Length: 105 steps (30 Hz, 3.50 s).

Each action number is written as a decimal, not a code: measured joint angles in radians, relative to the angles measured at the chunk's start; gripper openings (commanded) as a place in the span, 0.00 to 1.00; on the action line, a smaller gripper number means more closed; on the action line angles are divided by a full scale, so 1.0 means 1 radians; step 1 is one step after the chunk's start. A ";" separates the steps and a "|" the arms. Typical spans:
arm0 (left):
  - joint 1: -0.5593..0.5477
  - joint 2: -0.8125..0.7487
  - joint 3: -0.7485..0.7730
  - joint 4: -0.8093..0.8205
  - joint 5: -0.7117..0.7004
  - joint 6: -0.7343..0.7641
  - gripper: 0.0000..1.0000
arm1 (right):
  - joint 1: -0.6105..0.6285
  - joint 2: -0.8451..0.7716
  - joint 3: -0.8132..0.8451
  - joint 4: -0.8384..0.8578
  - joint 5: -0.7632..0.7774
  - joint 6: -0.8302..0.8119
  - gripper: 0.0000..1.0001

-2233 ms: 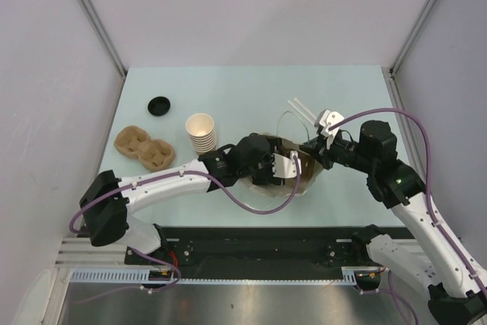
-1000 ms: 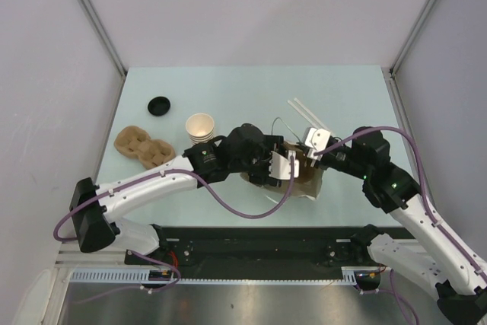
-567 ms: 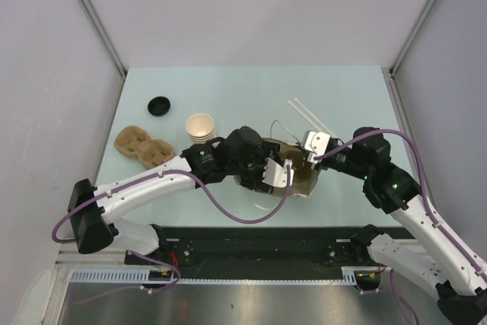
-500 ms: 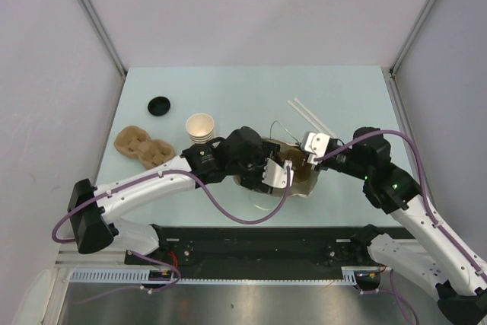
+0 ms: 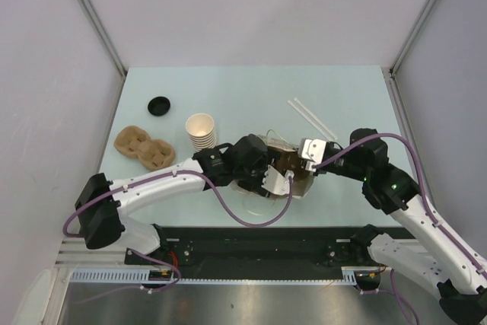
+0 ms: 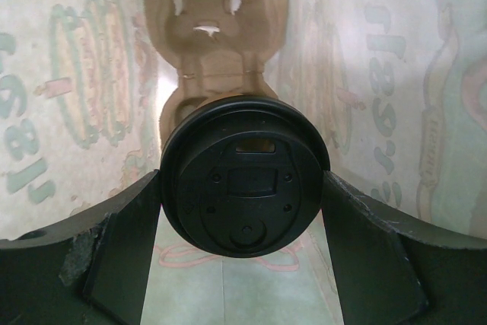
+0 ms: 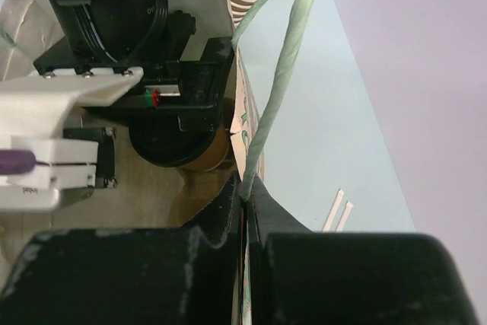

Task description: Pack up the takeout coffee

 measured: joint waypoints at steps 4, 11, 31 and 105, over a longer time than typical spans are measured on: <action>0.001 0.019 0.000 0.008 -0.014 0.013 0.00 | 0.003 0.008 0.000 -0.002 -0.002 0.003 0.00; 0.014 0.032 0.002 0.009 -0.034 0.022 0.00 | 0.005 0.035 0.000 -0.002 -0.016 0.012 0.00; 0.109 0.148 0.089 -0.029 0.033 0.064 0.00 | -0.079 0.103 0.000 0.057 -0.091 0.053 0.00; 0.278 0.618 0.757 -0.453 0.307 0.025 0.86 | -0.447 0.412 0.033 0.336 -0.404 0.218 0.00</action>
